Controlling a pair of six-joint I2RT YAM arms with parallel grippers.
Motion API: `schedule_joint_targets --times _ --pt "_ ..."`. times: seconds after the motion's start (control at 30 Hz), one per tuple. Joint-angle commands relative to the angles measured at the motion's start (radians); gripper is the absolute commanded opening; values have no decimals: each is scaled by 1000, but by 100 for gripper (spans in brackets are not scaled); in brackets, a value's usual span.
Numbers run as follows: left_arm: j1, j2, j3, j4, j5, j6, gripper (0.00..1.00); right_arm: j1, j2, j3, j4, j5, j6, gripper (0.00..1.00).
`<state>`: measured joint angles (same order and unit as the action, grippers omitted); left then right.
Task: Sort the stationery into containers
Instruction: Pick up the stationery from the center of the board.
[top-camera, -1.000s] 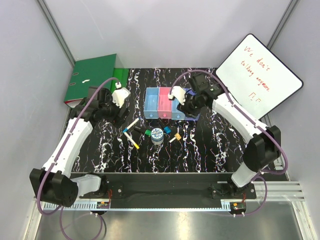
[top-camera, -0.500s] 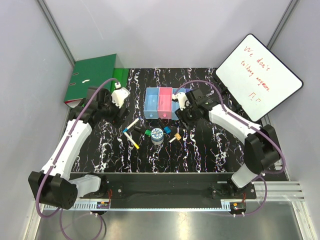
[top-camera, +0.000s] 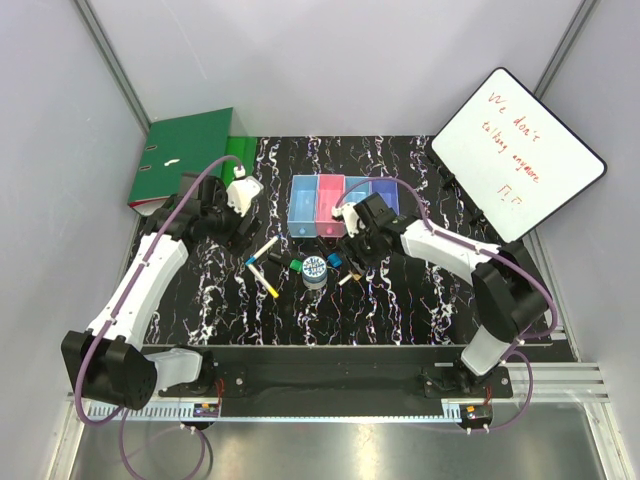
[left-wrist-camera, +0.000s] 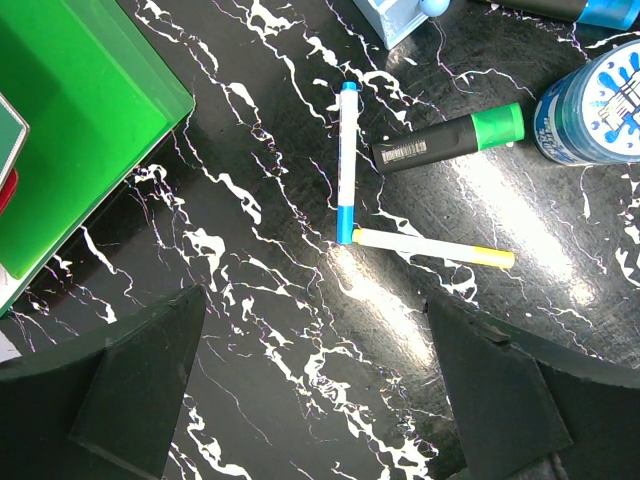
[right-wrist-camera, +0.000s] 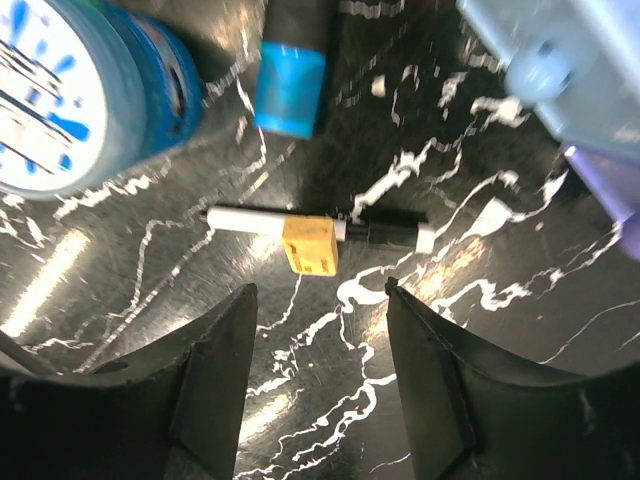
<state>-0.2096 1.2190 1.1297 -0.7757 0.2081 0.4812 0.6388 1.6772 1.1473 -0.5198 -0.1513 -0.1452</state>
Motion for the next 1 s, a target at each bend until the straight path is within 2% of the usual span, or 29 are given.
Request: schedule_joint_targets --times 0.0,0.73,0.87,0.97 --pt "-4 -4 -2 33 -13 -4 99 13 -28 -43 41 27 -13 63" --pt "-2 -1 -21 53 -12 22 99 47 102 -3 101 38 -8 64" --pt "-2 -7 -42 64 -10 30 99 50 119 12 104 45 -7 58" --pt "-2 -9 -54 70 -10 31 99 55 127 20 104 55 -5 47"
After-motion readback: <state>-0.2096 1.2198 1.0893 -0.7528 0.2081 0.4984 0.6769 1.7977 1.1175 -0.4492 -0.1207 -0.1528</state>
